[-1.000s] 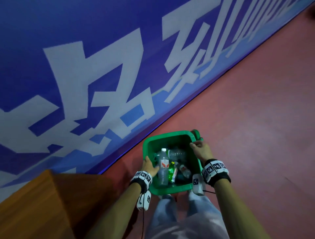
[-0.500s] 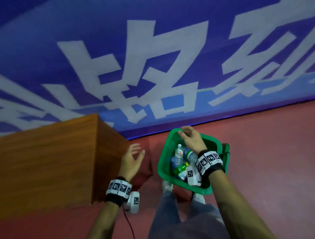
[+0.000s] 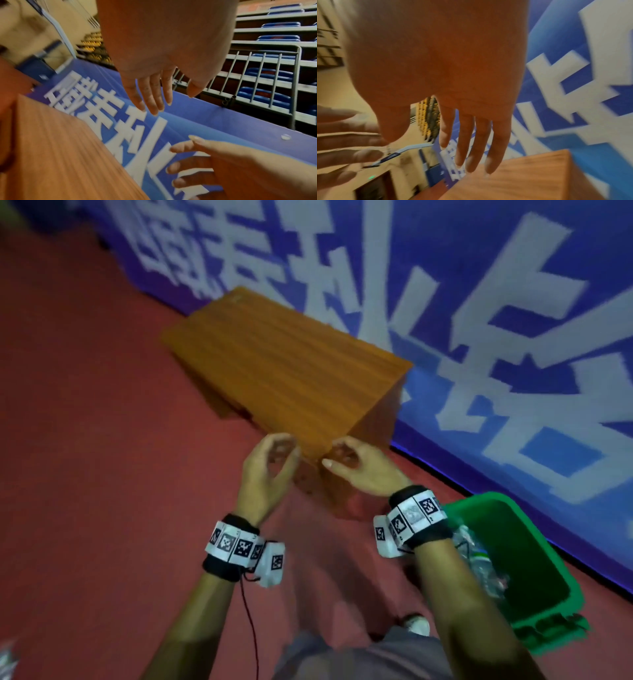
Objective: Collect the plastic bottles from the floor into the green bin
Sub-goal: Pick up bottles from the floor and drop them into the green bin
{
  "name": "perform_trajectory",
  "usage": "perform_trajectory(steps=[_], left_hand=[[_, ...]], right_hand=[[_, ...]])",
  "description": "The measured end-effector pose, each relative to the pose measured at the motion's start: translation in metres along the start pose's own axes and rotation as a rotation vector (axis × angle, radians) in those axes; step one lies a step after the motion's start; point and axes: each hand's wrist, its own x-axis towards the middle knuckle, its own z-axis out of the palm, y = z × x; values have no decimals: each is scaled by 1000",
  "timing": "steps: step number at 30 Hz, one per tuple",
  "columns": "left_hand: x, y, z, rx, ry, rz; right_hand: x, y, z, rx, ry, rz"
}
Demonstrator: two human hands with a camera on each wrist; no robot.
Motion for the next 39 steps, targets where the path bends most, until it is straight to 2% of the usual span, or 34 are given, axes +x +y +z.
perform_trajectory(steps=[4,9,13,19,26,30,33,39], left_hand=[[-57,-56,-121,98,135,-62],[-141,-129,-272,185,341,-271],[-217,-173,-361,224,521,-409],[-332,-225,-431,219,847,-641],[-429,-253,-513,313,1119,-947],[-454,-255,-572,391,1262,-1080],[-463,-260,-614,465,1354,-1133],[-476,-285,-666,476,1487,-1229]], right_hand=[[27,-85,119,52,-102,-128],[40,-174,271,82,-261,-230],[52,-238,367,-2,-441,-293],[79,-306,517,-43,-700,-406],[115,-393,715,-52,-1009,-527],[139,-474,815,-107,-1165,-622],[152,-531,878,-22,-1184,-653],[153,-568,984,-87,-1299,-674]])
